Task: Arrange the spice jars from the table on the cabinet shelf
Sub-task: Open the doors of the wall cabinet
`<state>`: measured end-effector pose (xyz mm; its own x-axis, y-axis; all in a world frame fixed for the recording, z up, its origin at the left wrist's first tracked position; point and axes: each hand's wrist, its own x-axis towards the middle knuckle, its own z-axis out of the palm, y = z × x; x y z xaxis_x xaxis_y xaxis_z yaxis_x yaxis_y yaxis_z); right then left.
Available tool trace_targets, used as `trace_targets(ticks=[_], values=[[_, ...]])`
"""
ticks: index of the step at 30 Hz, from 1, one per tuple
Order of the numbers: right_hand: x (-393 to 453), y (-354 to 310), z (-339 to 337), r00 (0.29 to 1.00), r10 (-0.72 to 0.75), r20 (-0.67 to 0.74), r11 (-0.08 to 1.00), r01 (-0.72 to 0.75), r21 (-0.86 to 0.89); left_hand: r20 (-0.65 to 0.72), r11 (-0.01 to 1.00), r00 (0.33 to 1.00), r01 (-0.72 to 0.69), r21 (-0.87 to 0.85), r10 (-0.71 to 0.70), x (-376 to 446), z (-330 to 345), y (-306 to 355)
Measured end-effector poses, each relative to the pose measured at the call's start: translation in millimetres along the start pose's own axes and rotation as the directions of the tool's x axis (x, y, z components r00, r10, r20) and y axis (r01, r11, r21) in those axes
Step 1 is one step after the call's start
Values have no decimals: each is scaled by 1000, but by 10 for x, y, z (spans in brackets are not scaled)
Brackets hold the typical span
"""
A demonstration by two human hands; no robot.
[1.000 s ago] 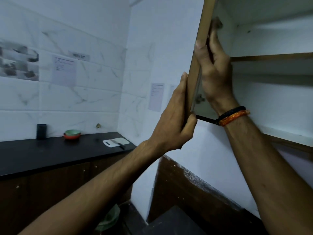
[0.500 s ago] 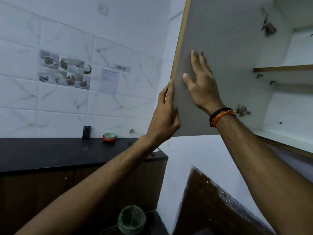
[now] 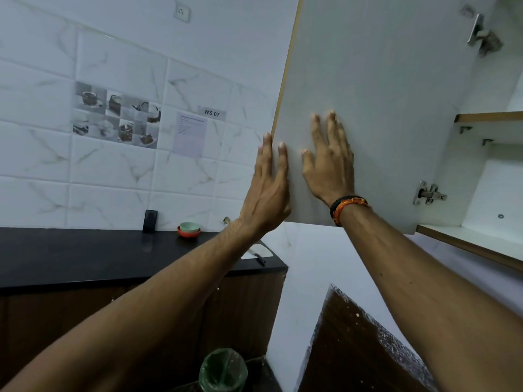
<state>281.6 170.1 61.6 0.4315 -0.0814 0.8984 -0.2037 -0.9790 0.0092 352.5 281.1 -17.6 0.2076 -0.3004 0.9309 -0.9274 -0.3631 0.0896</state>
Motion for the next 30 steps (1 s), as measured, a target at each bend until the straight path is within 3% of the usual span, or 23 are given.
trace_targets(ticks=[4, 12, 17, 25, 30], values=[[-24, 99, 30, 999, -33, 10, 999, 34, -31, -10, 991, 1000, -5, 134, 7, -10, 100, -38], [-40, 273, -169, 989, -97, 108, 993, 104, -59, -54, 994, 999, 5, 107, 1, -19, 34, 114], [-178, 541, -444, 985, -70, 160, 979, 99, -180, -71, 980, 988, -121, 159, 134, 8, 39, 490], [-761, 1399, -1471, 971, 94, 220, 882, 21, -470, 103, 936, 941, -300, -184, 322, -43, 352, 1568], [-1192, 1812, -2292, 949, 229, 218, 773, -41, -633, 118, 854, 923, -282, -437, 366, -22, 493, 2246]])
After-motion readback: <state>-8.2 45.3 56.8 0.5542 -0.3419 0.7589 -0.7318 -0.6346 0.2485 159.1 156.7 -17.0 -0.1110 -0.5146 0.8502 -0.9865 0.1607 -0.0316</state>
